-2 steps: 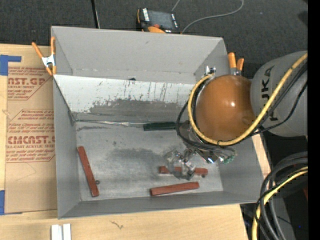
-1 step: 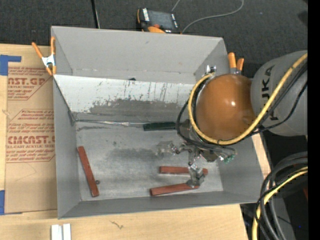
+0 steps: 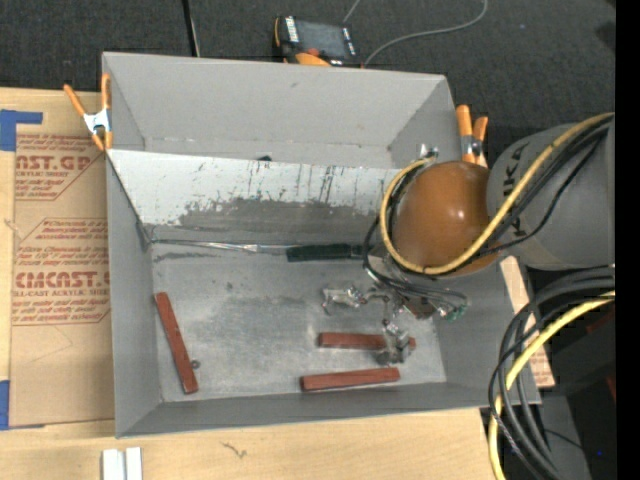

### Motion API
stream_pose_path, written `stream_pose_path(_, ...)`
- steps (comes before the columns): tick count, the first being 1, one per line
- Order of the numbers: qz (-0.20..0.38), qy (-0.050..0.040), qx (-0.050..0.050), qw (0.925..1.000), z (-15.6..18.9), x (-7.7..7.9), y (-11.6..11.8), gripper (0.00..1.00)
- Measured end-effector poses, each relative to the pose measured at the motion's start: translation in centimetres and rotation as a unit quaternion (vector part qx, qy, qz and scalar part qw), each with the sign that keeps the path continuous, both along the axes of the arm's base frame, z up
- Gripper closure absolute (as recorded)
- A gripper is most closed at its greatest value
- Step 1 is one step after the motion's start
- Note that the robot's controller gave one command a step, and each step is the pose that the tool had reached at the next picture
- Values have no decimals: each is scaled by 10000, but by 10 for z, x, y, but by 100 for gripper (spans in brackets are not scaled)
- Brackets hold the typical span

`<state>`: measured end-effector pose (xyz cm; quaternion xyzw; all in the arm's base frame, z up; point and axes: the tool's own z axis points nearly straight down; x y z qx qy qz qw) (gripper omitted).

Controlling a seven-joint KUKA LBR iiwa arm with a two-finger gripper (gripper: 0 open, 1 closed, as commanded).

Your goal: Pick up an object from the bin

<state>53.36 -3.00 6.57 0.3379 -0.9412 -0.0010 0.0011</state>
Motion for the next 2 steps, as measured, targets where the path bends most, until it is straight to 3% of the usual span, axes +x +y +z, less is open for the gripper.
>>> stream_pose_path(1,12,-16,4,10000,4,1,2,100)
stream_pose_path(2,267,-70,0,9996,149,25,28,100)
